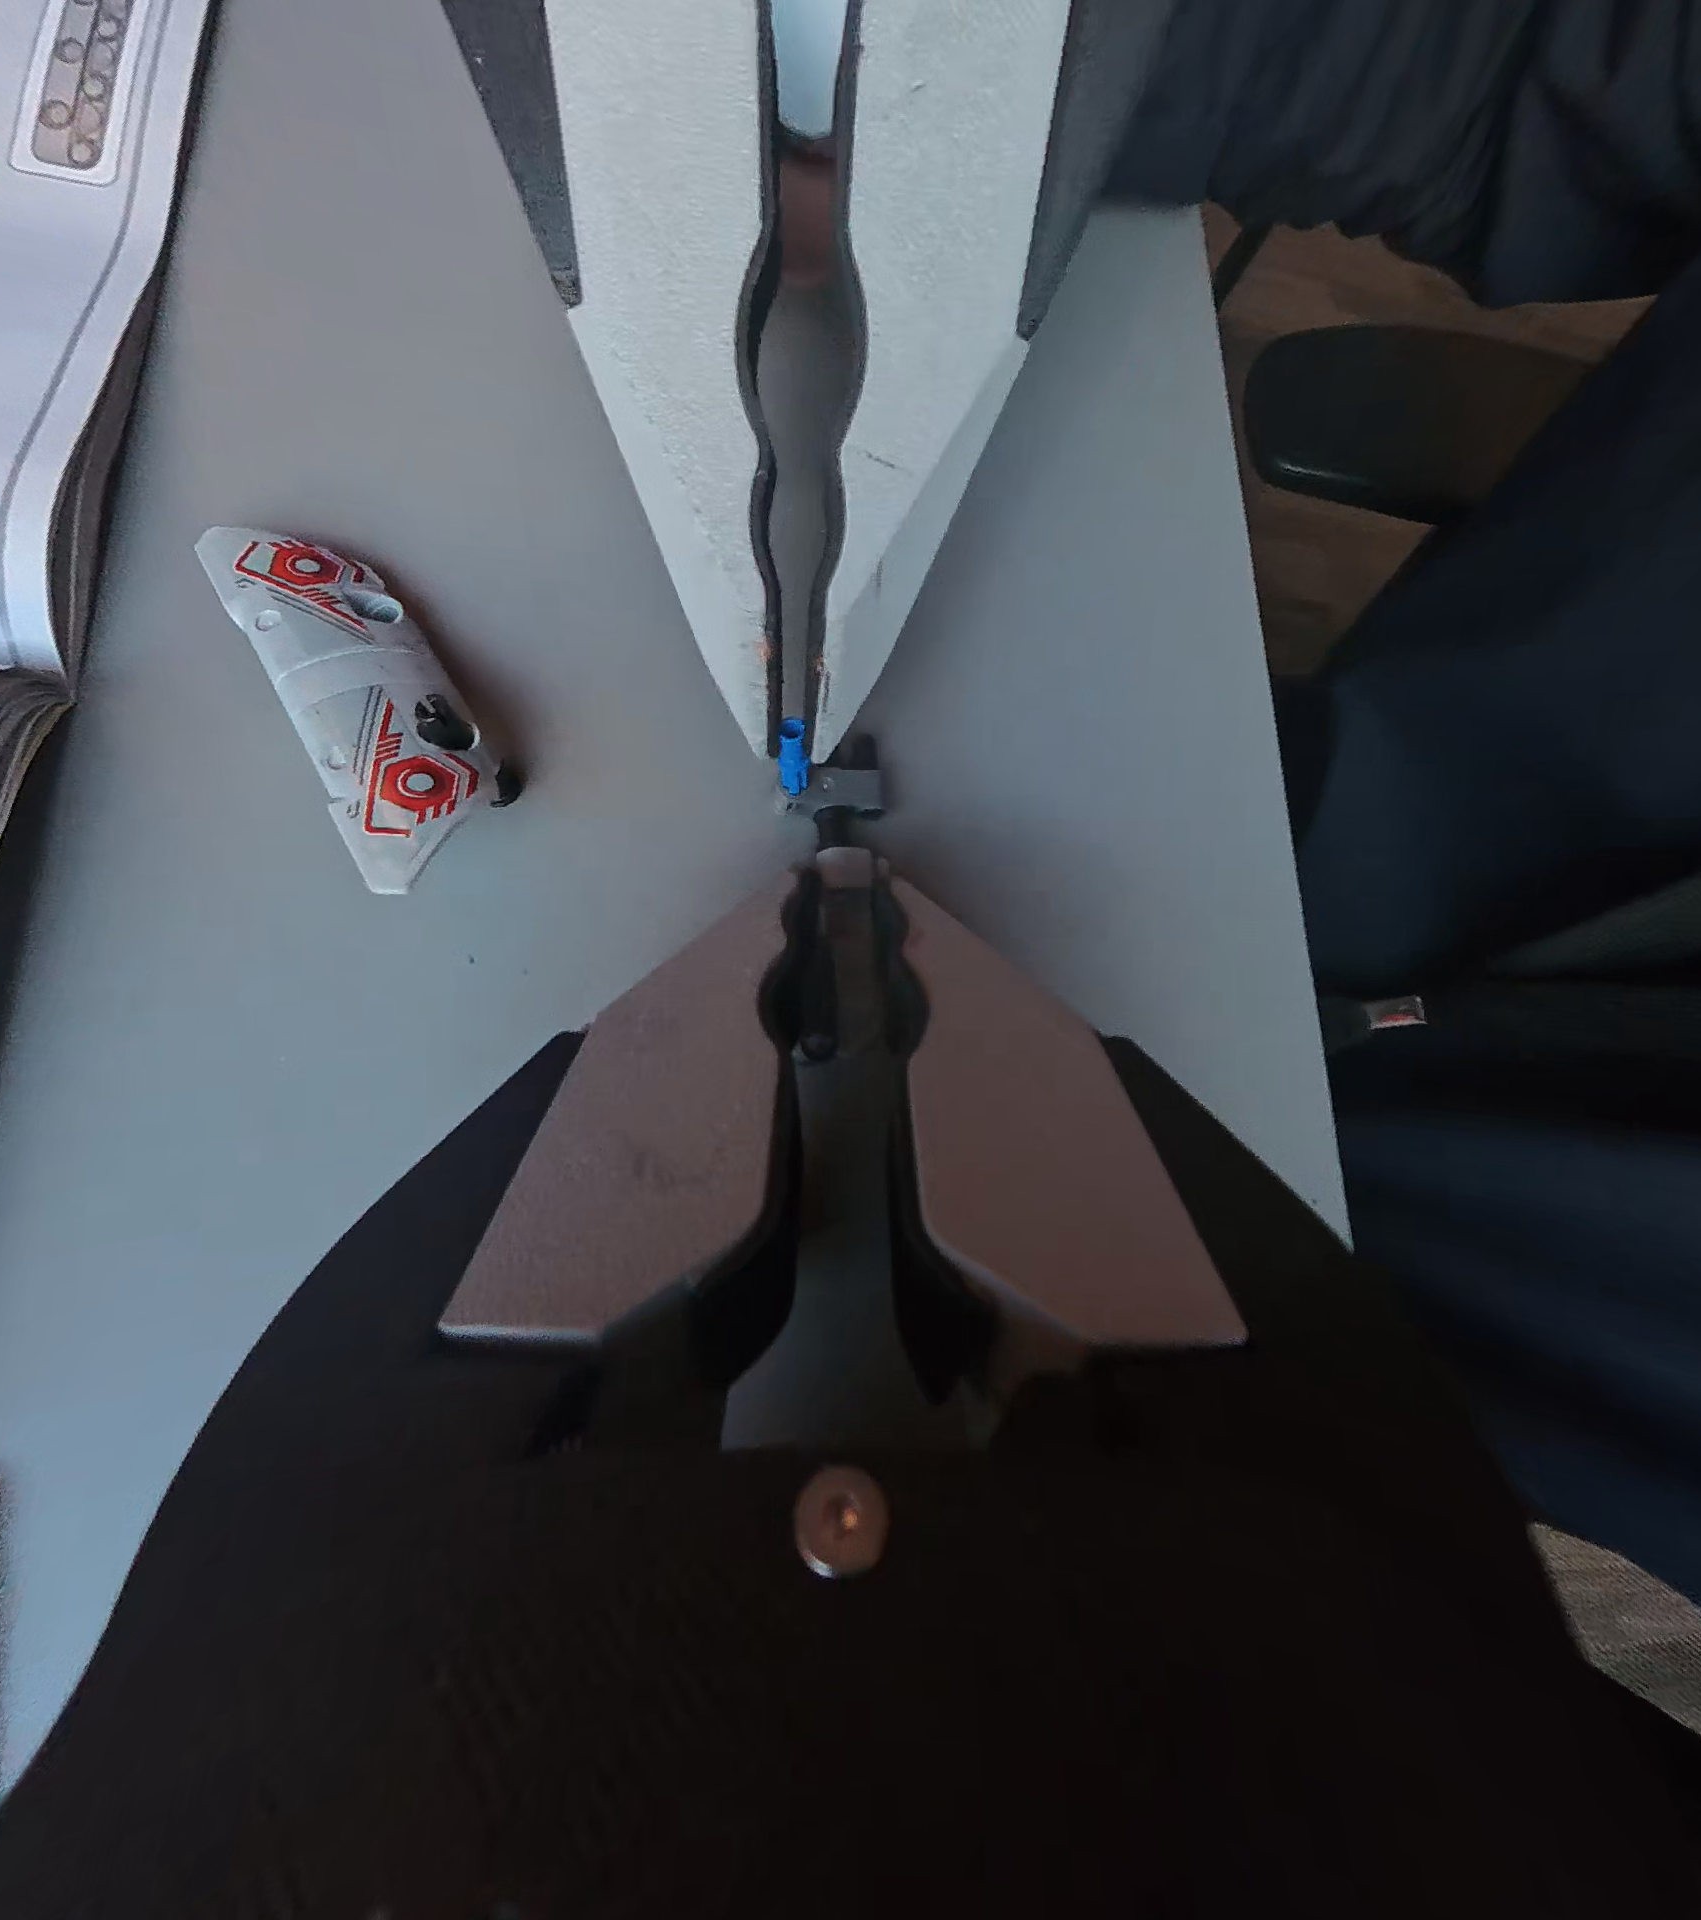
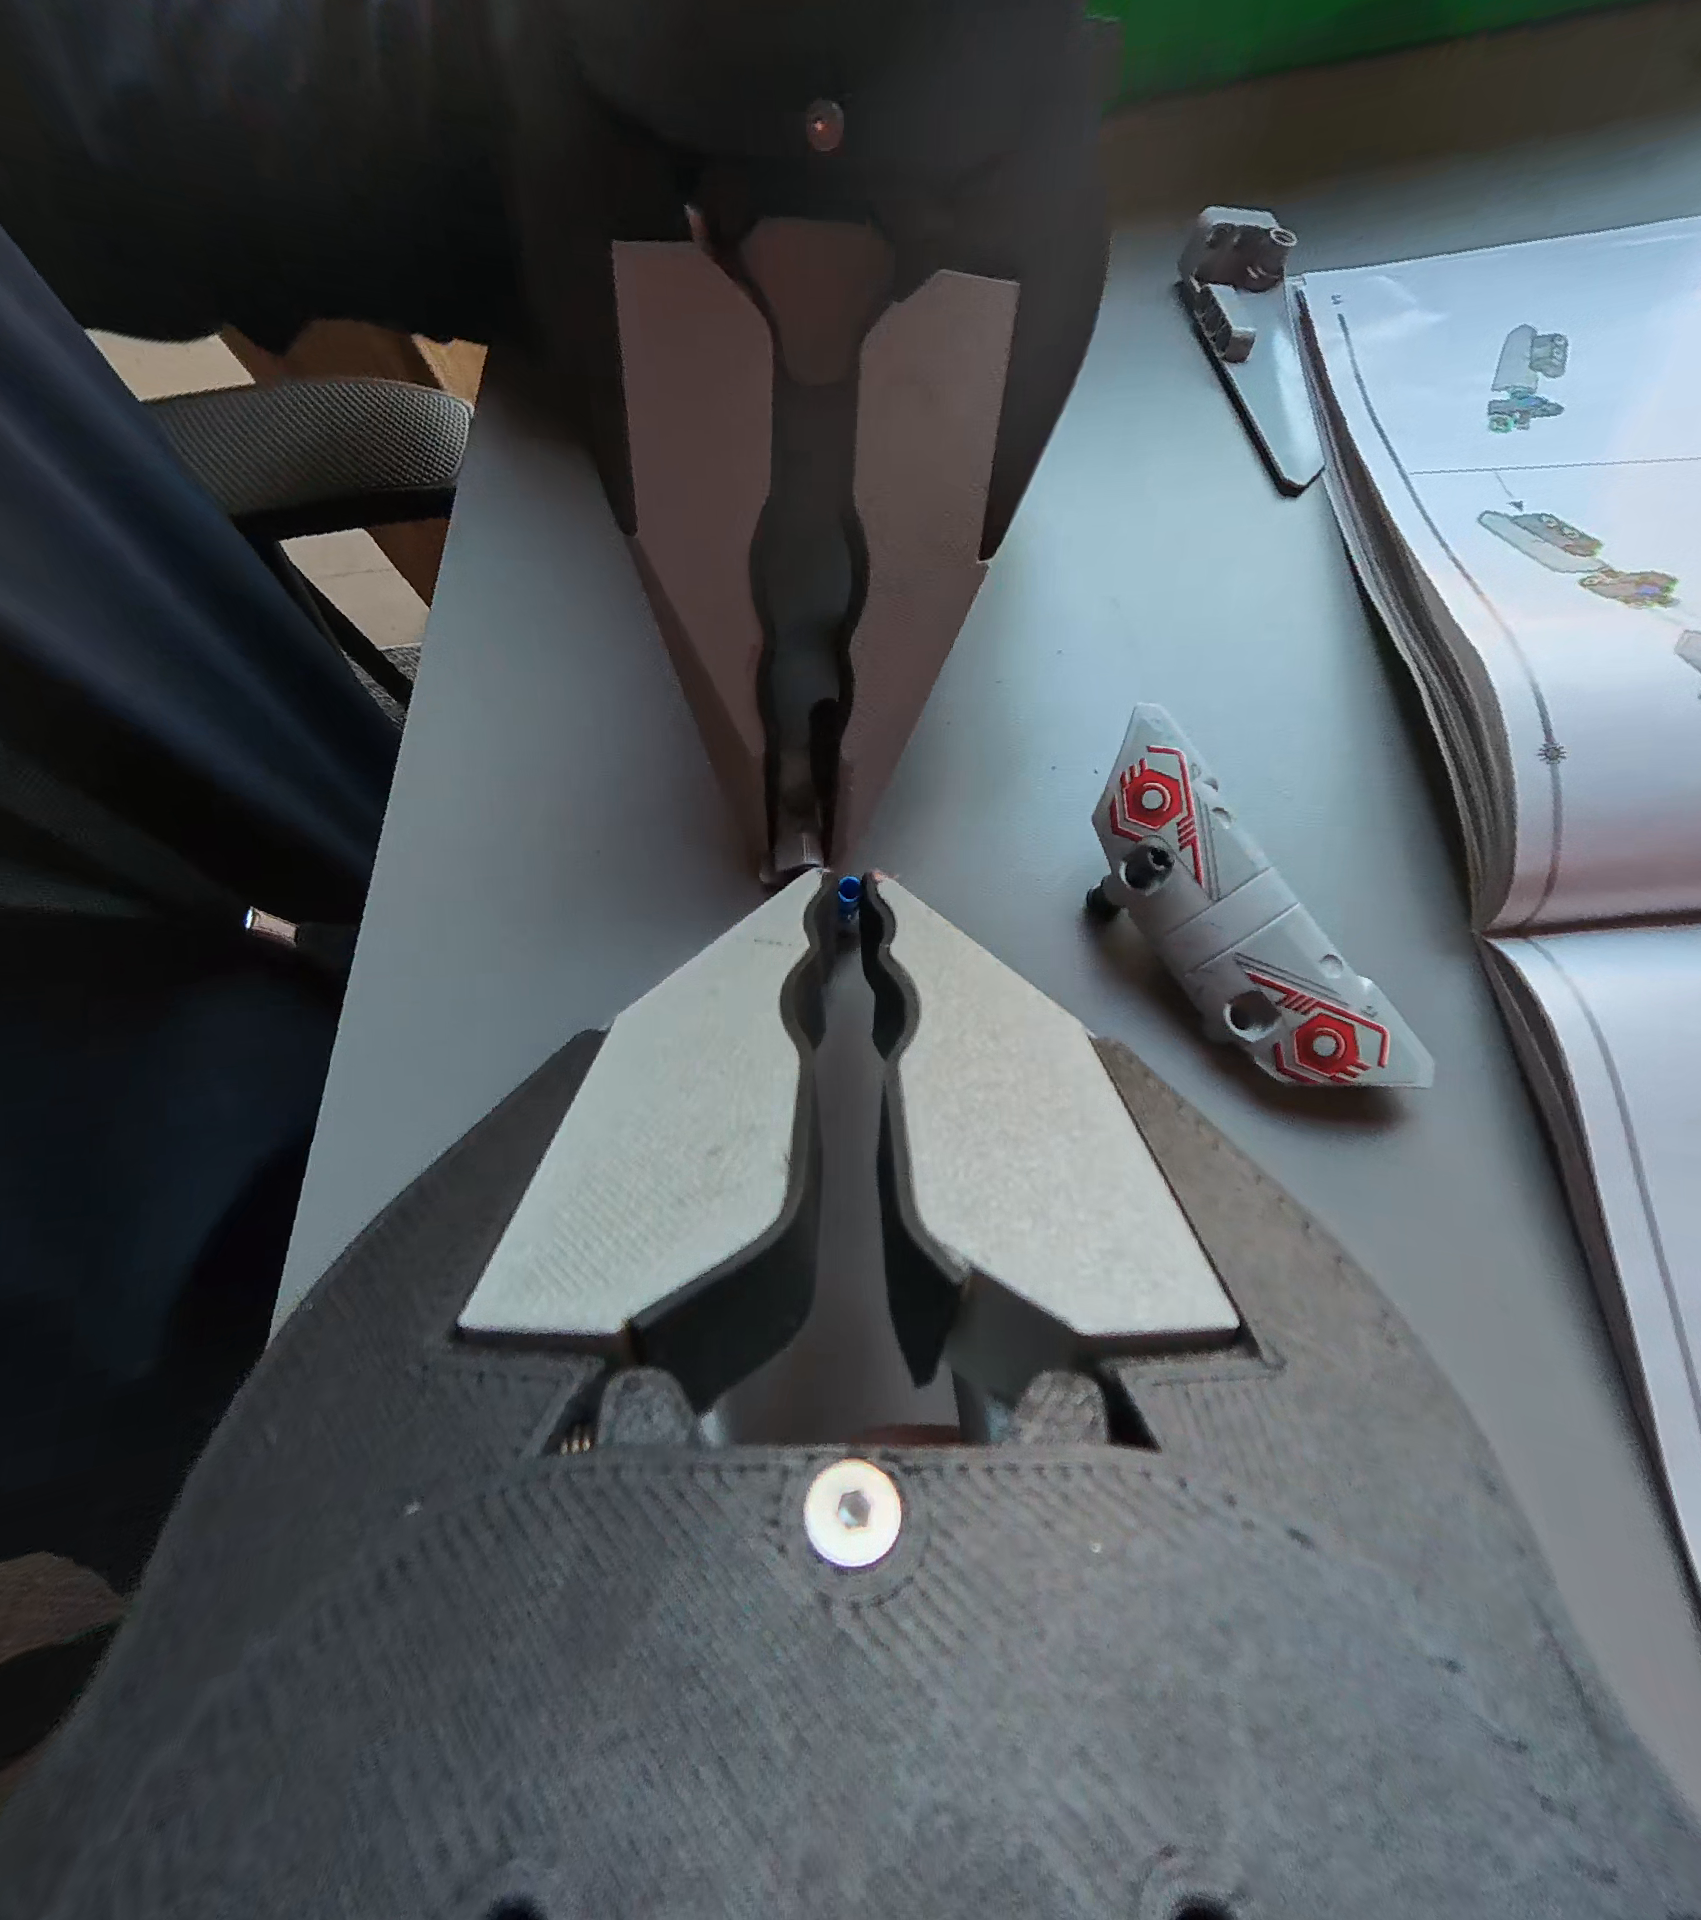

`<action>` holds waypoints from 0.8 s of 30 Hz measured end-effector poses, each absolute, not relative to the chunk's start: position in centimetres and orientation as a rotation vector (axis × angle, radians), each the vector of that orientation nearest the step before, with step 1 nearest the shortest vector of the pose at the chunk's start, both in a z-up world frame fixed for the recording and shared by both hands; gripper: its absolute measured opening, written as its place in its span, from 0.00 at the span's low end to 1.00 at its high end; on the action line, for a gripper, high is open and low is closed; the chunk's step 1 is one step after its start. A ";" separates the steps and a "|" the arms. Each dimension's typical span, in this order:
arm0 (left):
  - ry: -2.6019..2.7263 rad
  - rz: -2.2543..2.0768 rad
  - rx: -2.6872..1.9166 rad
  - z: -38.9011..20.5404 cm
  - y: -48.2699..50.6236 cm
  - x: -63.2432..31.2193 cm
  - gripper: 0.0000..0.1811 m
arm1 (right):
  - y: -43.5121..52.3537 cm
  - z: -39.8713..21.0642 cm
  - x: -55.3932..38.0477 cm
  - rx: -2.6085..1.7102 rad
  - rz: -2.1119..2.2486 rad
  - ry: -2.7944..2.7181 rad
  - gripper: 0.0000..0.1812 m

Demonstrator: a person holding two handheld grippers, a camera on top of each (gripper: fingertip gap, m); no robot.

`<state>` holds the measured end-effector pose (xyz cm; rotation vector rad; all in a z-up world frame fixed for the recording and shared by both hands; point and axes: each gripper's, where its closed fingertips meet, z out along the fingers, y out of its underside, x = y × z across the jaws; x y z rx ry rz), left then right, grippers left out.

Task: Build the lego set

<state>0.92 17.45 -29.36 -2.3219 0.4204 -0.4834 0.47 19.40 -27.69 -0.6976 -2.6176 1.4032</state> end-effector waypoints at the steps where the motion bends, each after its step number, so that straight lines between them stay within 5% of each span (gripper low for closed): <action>1: 0.420 -0.498 -2.322 -29.3 17.4 0.9 0.05 | 19.4 -27.7 0.5 -0.689 1.395 -2.616 0.01; 24: 0.449 -0.538 -2.316 -29.3 17.8 1.1 0.04 | 19.4 -28.8 0.6 -0.482 1.241 -2.659 0.01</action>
